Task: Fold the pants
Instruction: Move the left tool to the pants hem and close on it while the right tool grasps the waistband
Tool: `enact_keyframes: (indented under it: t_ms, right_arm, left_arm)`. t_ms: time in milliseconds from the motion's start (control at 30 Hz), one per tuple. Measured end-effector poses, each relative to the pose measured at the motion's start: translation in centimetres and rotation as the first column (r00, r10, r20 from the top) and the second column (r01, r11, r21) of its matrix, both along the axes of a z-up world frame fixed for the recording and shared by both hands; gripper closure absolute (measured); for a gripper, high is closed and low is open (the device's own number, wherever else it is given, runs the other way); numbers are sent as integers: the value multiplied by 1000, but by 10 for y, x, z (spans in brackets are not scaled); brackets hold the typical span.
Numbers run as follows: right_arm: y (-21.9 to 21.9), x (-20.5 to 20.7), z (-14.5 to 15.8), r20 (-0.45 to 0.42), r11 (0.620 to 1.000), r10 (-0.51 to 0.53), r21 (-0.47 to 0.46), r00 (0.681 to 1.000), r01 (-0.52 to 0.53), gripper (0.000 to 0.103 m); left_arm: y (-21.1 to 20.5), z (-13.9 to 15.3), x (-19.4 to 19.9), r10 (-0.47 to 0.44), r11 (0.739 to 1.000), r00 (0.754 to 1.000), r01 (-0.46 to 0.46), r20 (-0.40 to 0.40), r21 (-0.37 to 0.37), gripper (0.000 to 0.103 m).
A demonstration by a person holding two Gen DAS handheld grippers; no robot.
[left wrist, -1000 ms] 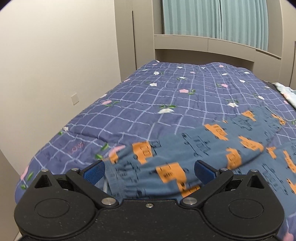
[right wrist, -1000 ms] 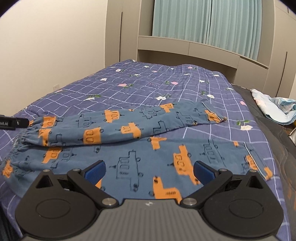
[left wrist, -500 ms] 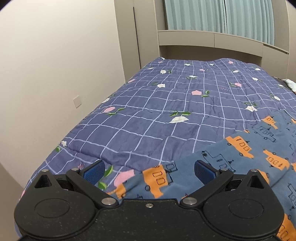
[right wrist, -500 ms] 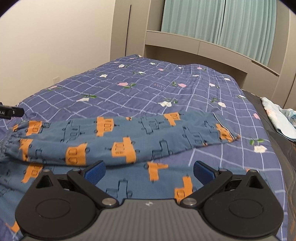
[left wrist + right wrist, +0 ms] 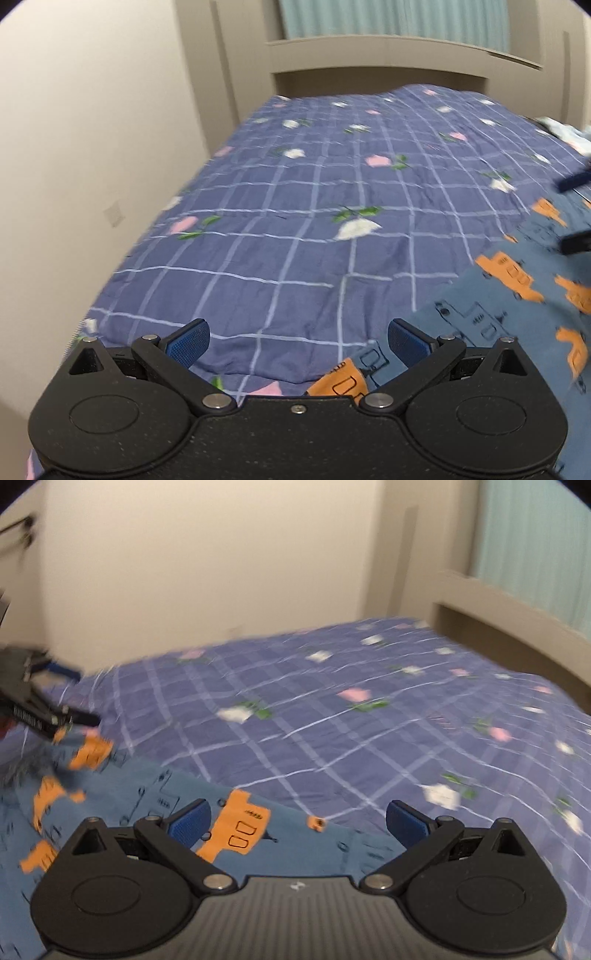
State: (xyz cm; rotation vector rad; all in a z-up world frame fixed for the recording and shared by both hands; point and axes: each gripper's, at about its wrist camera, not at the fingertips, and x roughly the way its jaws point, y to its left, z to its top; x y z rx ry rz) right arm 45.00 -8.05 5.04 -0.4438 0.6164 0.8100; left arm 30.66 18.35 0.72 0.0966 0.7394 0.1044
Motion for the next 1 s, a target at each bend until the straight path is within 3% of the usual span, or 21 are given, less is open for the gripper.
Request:
enact_keyframes:
  t_ms: [167,333,467,700,833,1000]
  right_arm:
    - [33,20,-27,-85,986,118,-111,989,-127,0]
    - [53,31,-45,-104,963,168,-194,980,-186,0]
    - [62,33,-49,-102,948,204,-227,974,-223,0]
    - [67,44,-49,-142,938,235,-228,962,-262,2]
    - [67,50,-48,-190,941,244,-191,951,-280,14]
    - [71,46,-46,-198,931,276,-188,940,-313,33]
  left_arm:
    - [11,-16,6,-116,992,992,113,-45,-49,1]
    - [16,-30,14,-175,982,982,169,-71,-82,1]
    - [19,-45,24,-186,981,974,176,-125,-86,1]
    - [41,-49,37,-170,970,970,133,-174,-204,8]
    - [48,-44,39,-175,967,964,131,-198,-219,18]
    - [43,-39,31,-220,966,950,180,-221,-187,28]
